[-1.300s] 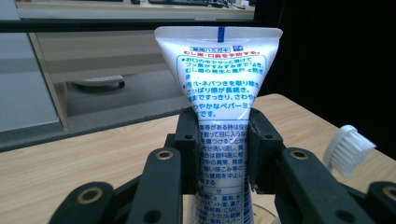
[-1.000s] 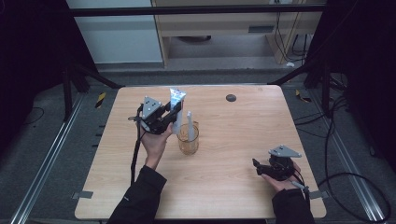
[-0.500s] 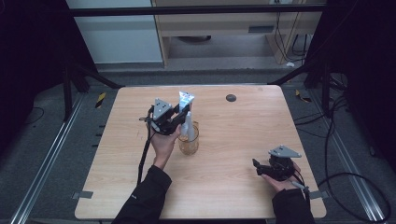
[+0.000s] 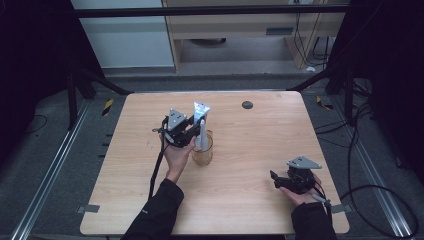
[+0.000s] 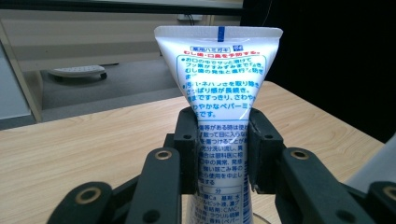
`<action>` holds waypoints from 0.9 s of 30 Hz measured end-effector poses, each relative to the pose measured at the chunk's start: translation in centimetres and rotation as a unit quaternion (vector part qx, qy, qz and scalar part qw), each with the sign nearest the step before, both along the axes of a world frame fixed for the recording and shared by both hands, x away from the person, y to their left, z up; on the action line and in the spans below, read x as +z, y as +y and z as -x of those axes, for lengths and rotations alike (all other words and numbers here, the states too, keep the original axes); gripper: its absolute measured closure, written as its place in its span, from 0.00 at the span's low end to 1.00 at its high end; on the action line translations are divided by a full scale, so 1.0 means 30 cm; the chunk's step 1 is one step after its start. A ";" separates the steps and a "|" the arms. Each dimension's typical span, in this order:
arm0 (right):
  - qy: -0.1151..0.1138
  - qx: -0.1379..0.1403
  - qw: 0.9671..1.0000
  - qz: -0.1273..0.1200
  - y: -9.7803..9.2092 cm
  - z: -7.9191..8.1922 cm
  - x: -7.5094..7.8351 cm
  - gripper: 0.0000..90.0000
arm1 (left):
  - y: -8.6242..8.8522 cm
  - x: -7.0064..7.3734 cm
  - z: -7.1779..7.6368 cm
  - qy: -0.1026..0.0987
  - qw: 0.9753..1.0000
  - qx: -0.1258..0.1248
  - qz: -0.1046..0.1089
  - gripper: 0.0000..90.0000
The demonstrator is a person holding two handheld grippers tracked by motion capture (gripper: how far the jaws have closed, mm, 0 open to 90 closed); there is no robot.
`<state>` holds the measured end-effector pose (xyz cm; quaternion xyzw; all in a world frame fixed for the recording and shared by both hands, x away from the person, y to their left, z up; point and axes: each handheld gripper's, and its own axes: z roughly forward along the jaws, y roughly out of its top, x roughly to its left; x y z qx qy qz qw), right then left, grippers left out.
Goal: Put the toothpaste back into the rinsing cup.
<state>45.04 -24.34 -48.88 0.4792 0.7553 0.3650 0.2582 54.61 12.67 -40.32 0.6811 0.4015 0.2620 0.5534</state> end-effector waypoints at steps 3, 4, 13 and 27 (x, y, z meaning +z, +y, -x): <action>-0.001 0.001 1.000 0.002 0.000 -0.001 -0.001 0.24 | -0.002 -0.016 0.002 0.004 1.000 0.000 -0.001 0.76; -0.001 0.001 1.000 0.003 0.000 -0.001 -0.002 0.24 | -0.002 -0.021 0.002 0.005 1.000 0.001 -0.002 0.76; 0.002 0.000 1.000 0.005 0.001 -0.002 -0.005 0.24 | 0.001 -0.048 0.009 0.013 1.000 -0.001 -0.010 0.76; 0.003 -0.002 1.000 0.001 0.006 0.002 -0.005 0.24 | 0.003 -0.063 0.029 0.033 0.999 -0.011 -0.040 0.74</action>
